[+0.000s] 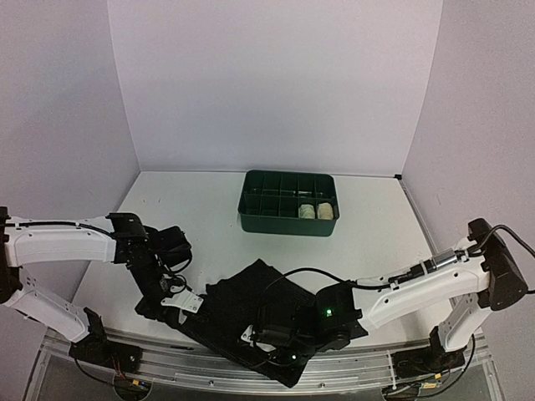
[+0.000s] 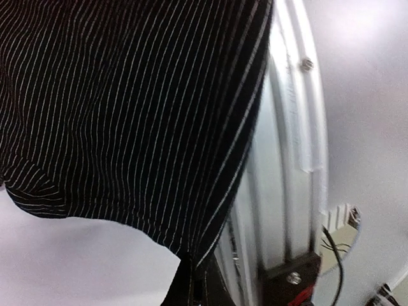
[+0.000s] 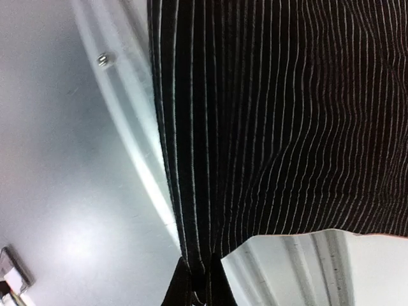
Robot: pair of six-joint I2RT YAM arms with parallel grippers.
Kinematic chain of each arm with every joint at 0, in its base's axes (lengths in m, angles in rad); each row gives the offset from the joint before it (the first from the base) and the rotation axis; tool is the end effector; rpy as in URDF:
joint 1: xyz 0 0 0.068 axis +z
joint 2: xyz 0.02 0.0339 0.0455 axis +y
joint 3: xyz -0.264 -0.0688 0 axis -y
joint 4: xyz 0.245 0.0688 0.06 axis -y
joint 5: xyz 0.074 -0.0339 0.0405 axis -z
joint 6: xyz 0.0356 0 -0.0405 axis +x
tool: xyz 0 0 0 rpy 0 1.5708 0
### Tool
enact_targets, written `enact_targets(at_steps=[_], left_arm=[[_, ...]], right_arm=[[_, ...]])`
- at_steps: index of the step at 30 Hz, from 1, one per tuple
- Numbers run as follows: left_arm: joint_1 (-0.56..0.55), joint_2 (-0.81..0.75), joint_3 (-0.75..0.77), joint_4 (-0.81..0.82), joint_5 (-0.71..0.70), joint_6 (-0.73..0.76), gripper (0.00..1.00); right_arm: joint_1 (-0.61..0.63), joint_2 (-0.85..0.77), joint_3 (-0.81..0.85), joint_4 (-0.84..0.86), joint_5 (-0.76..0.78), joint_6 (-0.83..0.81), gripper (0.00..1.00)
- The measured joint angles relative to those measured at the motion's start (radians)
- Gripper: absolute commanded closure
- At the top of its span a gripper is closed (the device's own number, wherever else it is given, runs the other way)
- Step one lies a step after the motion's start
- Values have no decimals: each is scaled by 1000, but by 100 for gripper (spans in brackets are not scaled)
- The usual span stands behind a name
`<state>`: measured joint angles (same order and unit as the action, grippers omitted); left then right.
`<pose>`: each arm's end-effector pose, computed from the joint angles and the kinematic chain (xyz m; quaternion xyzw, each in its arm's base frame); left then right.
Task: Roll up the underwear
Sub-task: Fold the underwear at the center of the board.
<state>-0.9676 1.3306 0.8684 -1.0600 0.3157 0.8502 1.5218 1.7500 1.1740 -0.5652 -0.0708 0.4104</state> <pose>0.1092 -0.1780 0.2067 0.7811 0.6038 -0.1583 0.0147 0.0147 0.3505 0.1906 -0.5215 0.8255 0.1949 0.0927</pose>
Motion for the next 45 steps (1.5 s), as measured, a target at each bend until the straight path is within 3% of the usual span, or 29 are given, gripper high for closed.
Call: enact_targets(at_steps=[7, 14, 19, 30, 45], left_arm=[[9, -40, 88, -205, 52, 30, 100], [96, 153, 348, -54, -3, -68, 100], [139, 315, 417, 83, -72, -115, 100], [167, 522, 513, 171, -183, -146, 100], [169, 644, 564, 202, -214, -173, 100]], right_arm=[[-8, -18, 5, 11, -101, 33, 100], [-207, -107, -23, 4, -70, 98, 100], [-348, -121, -41, -1, -26, 108, 100], [-474, -84, -93, -7, -8, 90, 100], [-505, 16, -101, 2, 1, 65, 99]])
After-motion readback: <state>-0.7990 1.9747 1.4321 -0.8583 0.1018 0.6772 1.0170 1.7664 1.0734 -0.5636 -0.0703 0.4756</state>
